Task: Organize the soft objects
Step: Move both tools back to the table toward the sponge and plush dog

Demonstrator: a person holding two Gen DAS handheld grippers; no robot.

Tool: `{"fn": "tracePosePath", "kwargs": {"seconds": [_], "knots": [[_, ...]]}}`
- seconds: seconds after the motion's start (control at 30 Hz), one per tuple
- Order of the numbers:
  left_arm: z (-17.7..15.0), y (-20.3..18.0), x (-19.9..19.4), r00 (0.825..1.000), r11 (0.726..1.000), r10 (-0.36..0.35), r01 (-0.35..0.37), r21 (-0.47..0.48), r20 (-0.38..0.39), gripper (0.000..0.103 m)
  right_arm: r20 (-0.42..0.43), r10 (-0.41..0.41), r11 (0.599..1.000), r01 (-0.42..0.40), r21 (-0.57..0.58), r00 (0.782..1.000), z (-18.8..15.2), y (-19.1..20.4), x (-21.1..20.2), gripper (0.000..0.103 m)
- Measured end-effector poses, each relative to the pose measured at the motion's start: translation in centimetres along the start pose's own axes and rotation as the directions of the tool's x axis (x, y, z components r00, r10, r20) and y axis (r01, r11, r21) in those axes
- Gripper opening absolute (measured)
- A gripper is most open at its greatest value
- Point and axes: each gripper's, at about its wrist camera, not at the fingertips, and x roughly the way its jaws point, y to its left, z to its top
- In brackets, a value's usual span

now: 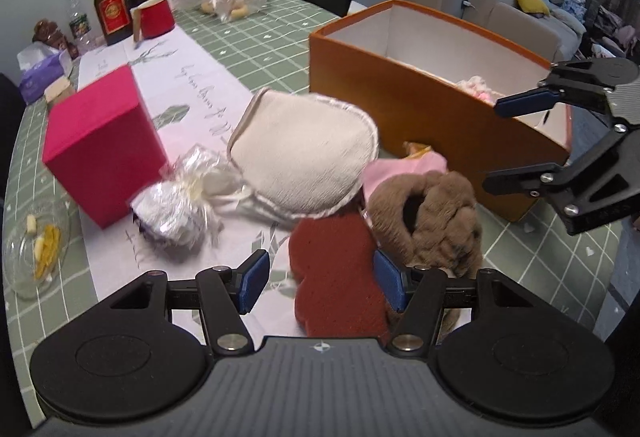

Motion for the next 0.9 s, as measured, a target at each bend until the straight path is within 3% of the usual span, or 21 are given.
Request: {"fn": "tracePosePath", "kwargs": {"seconds": [0.13, 0.23, 0.4, 0.5, 0.7, 0.77, 0.87, 0.9], "knots": [[-1.8, 0.0, 1.4, 1.0, 1.0, 0.011, -0.011, -0.002, 0.005, 0.071, 0.025, 0.033, 0.999, -0.032, -0.015, 0.999, -0.5, 1.7, 0.1, 0.075], [-2.5, -0.6, 2.4, 0.999, 0.999, -0.015, 0.015, 0.028, -0.029, 0.072, -0.004, 0.054, 0.998, -0.054, 0.023, 0.999, -1.1, 2.5, 1.2, 0.075], [-3.0, -1.2, 3.8, 0.998, 0.998, -0.021, 0.024, 0.058, -0.055, 0.076, -0.06, 0.094, 0.976, -0.08, 0.2, 0.994, -2.0, 2.1, 3.4, 0.075], [-3.1, -1.1, 4.2, 0.999, 0.999, -0.026, 0.028, 0.043, -0.046, 0.086, -0.078, 0.111, 0.952, -0.084, 0.293, 0.991, -2.4, 1.5, 4.7, 0.076], [-2.8, -0.7, 4.6, 0.998, 0.999, -0.028, 0.03, 0.029, -0.049, 0.093, -0.091, 0.161, 0.911, -0.113, 0.397, 0.983, -3.2, 1.0, 6.3, 0.081], [-2.7, -0.6, 4.7, 0.998, 0.999, -0.031, 0.032, 0.015, -0.052, 0.095, -0.093, 0.173, 0.904, -0.12, 0.41, 0.981, -3.3, 1.0, 6.6, 0.077], [-2.7, -0.3, 4.8, 0.998, 0.999, -0.044, 0.042, -0.029, -0.052, 0.095, -0.1, 0.179, 0.92, -0.131, 0.369, 0.979, -2.5, 0.8, 5.9, 0.058], [-2.8, -0.3, 4.8, 0.998, 0.998, -0.046, 0.044, -0.048, -0.052, 0.095, -0.097, 0.174, 0.933, -0.133, 0.334, 0.98, -2.1, 0.7, 5.2, 0.056]]}}
